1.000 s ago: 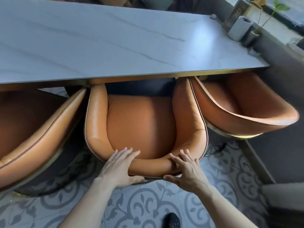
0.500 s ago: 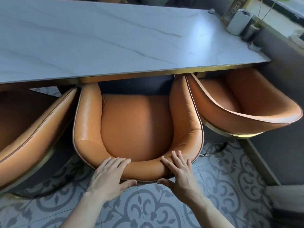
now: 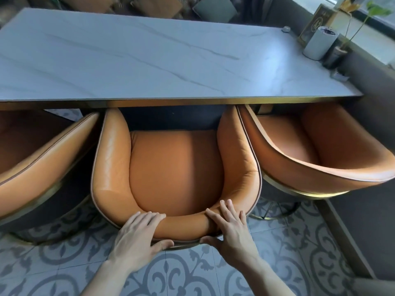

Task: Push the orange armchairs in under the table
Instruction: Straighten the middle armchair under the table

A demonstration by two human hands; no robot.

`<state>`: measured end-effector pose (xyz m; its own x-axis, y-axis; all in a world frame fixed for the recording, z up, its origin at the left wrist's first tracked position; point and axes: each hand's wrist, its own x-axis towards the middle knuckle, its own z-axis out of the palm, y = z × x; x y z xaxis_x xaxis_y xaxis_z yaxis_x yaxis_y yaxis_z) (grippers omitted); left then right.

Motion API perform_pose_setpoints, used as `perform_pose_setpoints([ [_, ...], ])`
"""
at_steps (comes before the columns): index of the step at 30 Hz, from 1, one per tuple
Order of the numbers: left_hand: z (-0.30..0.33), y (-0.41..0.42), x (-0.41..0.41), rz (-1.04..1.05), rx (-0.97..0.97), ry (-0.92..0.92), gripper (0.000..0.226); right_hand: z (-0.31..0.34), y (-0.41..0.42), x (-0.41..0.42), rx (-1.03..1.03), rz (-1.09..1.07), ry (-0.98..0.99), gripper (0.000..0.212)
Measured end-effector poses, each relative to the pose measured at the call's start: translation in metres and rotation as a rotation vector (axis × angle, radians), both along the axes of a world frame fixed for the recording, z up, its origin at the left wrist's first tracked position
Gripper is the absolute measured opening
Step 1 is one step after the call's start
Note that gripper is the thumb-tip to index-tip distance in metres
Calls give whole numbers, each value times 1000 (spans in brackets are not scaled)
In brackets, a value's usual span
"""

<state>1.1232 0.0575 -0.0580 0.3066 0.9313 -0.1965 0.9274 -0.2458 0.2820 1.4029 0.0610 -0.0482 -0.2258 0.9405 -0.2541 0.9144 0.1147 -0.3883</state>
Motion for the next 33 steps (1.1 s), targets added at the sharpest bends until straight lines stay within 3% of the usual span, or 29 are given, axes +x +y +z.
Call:
perform_pose_setpoints([
  [10,6,12,17,-20,-88,-15,87,-4,15,21,6,35,-6,103],
  [14,0,28,20,-37,-72,-19,84,-7,34,26,0,33,-11,88],
  [19,-1,52,11,-39,-86,-28,83,-12,53,19,51,28,28,99],
  [24,-3,81,8,-38,-77,-19,85,-9,87,15,5,37,-9,81],
  [33,-1,109,-10,-57,-74,-16,84,-19,104,-1,74,14,41,99],
])
